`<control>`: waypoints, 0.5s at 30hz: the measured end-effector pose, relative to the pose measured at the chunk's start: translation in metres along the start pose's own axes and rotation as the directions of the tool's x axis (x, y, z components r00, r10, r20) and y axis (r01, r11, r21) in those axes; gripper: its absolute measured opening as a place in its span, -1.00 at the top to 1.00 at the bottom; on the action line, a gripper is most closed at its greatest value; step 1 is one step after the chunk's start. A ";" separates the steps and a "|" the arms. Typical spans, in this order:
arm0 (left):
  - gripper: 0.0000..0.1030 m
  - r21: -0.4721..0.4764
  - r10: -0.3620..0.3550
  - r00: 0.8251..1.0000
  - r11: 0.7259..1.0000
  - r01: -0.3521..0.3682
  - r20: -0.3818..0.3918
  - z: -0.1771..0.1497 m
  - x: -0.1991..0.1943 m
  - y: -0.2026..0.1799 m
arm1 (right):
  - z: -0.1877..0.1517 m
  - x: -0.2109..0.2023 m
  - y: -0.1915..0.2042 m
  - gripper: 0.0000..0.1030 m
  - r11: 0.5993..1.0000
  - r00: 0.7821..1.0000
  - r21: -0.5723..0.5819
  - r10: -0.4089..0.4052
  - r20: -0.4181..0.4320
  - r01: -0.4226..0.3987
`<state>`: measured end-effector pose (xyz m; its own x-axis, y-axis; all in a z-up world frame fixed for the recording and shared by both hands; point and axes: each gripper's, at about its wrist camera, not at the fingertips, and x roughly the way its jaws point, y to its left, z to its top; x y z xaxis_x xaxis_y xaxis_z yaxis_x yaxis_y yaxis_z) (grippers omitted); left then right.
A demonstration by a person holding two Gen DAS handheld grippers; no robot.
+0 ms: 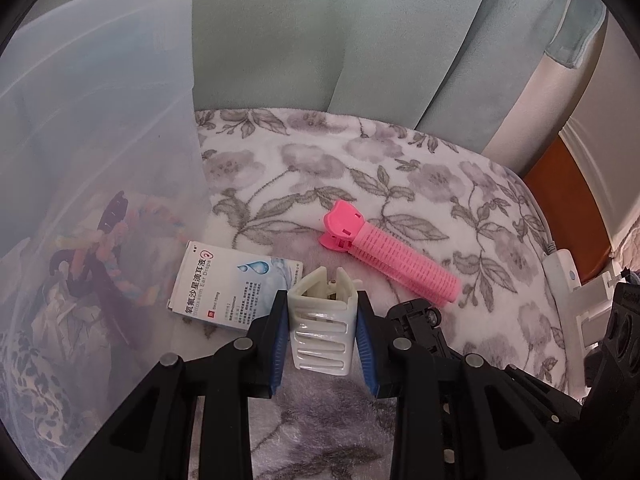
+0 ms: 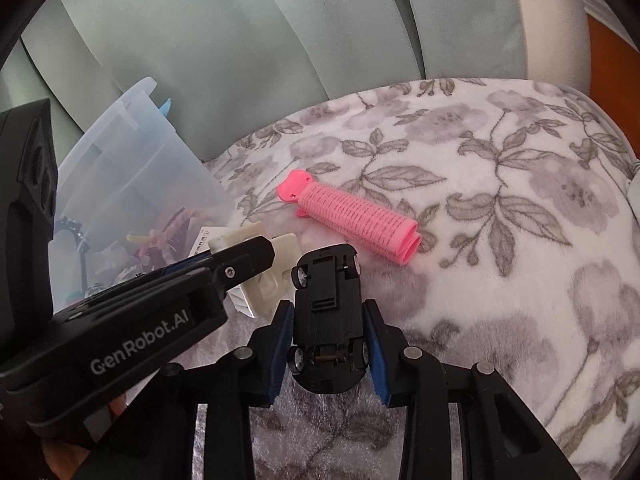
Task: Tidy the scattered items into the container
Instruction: 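Close the left tool on the white claw clip while the right tool grasps the black toy car, then lift the clip and toy car with both tools and carry them over the bin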
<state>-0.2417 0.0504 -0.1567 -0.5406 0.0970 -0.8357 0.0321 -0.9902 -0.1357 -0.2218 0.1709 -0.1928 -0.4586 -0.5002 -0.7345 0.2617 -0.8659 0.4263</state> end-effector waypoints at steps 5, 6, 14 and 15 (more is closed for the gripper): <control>0.37 0.018 0.028 1.000 0.999 -0.028 -0.011 -0.009 -0.005 -0.001 | -0.011 -0.015 -0.005 0.28 0.998 1.000 0.062 0.005 -0.007 -0.005; 0.37 0.019 0.031 0.999 0.999 -0.031 -0.016 -0.011 -0.007 -0.001 | -0.015 -0.018 -0.006 0.28 0.997 1.000 0.075 0.008 -0.010 -0.007; 0.37 0.012 0.038 0.998 0.999 -0.037 -0.041 -0.028 -0.028 0.000 | -0.041 -0.050 -0.006 0.28 0.990 1.000 0.137 0.012 -0.015 -0.010; 0.37 0.010 0.038 0.998 0.999 -0.037 -0.041 -0.030 -0.032 -0.001 | -0.043 -0.055 -0.006 0.28 0.990 1.000 0.141 0.014 -0.010 -0.012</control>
<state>-0.1990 0.0516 -0.1454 -0.5042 0.0637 -0.8612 0.0436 -0.9941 -0.0990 -0.1612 0.2032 -0.1772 -0.4462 -0.5121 -0.7339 0.1448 -0.8506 0.5054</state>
